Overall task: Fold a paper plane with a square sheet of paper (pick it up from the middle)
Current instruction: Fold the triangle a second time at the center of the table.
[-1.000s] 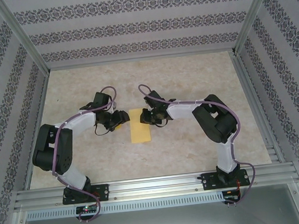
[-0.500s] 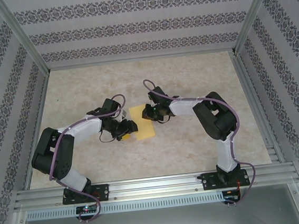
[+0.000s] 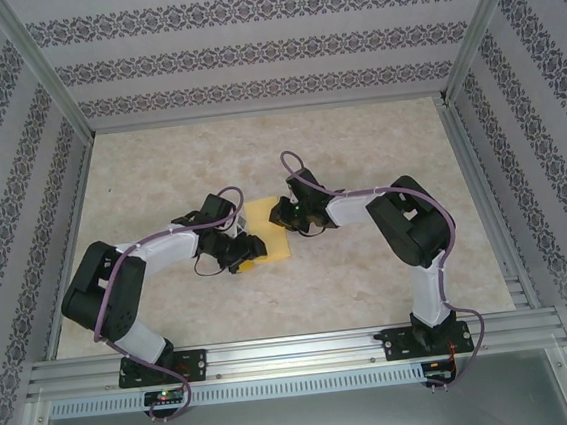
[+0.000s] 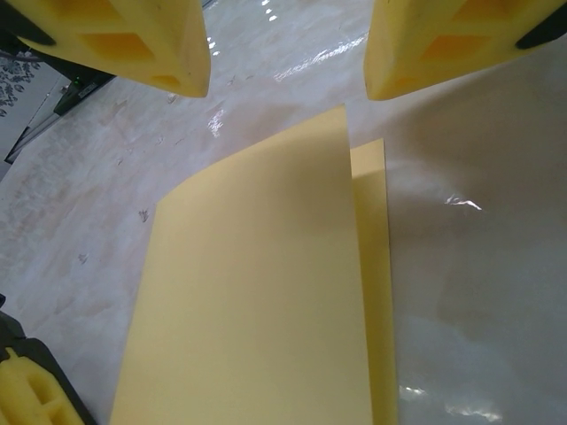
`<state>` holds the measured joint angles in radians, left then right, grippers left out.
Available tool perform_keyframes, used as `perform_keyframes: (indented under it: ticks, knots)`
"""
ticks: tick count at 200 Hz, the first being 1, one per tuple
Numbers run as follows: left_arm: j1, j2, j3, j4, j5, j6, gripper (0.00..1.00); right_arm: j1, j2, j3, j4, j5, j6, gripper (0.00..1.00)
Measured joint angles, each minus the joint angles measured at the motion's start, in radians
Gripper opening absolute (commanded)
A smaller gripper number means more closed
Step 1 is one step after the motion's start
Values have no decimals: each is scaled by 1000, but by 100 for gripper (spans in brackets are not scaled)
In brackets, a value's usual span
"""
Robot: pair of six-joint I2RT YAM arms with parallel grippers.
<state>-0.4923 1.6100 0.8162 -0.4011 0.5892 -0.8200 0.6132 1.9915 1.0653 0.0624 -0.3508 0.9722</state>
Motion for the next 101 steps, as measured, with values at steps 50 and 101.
perform_keyframes:
  ticks: [50,101]
  knots:
    - [0,21,-2,53,0,-25,47,0,-5,-14,25,2,15,17]
    - [0,38,-2,107,3,-46,46,0,-6,-22,36,5,26,17]
